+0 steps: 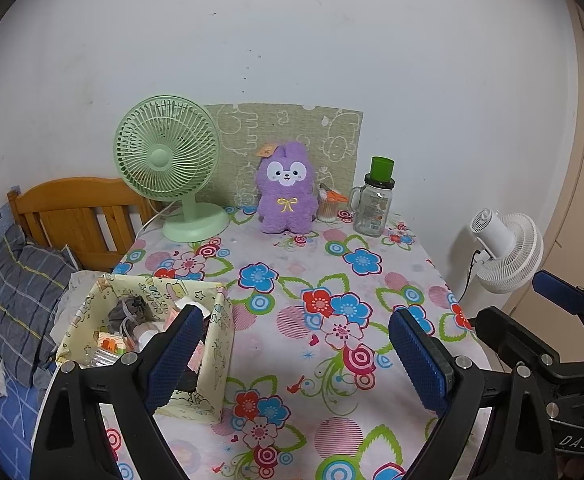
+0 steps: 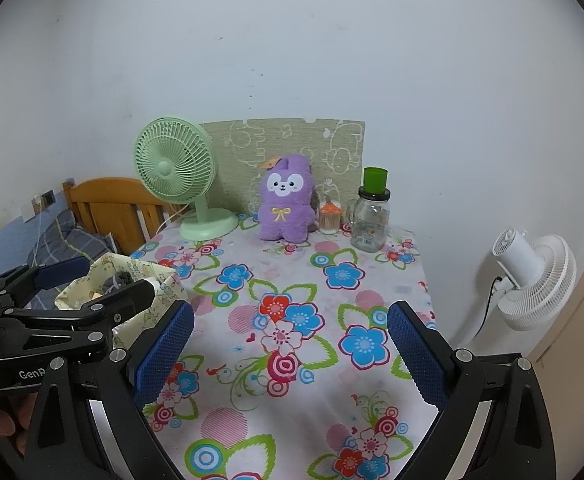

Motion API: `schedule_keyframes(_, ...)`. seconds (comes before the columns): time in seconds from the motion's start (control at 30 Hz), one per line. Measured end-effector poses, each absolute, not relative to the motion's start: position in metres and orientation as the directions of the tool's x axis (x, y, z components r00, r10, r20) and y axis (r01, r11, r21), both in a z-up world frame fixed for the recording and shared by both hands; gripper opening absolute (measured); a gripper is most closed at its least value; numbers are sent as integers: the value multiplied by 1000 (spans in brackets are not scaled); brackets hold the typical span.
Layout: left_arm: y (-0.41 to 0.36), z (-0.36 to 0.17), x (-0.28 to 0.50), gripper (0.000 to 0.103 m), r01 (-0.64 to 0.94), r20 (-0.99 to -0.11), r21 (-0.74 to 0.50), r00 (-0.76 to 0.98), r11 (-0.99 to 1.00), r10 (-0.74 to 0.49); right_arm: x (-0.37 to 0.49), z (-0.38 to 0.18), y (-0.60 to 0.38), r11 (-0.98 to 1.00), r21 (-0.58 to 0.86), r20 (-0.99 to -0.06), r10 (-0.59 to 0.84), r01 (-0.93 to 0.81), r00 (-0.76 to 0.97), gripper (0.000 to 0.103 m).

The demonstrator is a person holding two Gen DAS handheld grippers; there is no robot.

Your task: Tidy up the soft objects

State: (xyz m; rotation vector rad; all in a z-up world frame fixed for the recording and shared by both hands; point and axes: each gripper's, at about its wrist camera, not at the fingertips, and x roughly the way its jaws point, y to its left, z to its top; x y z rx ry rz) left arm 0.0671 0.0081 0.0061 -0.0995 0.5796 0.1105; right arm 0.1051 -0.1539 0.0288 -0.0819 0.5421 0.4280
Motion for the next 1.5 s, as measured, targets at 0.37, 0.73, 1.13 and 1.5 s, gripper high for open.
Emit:
schedule_keyframes(0.37,11,8,66,95,-135,-550,-62,831,989,79,108,28,-151,904,52,-518,387,-424,763,99)
schedule_keyframes(0.73,12,8,65,95,-138,-551,-66,831,988,79,107,29,-151,904,50,-517,387,-425,763,99)
schedule_keyframes(1.13,12,9,65,95,-139,-549,-67,832,988,80,109,29,-152,902,48,-517,389,-429,762,99)
schedule_keyframes(1.5,12,11,66,95,-138,-552,-72,831,988,76,108,29,-151,903,44,-517,387,-427,764,99)
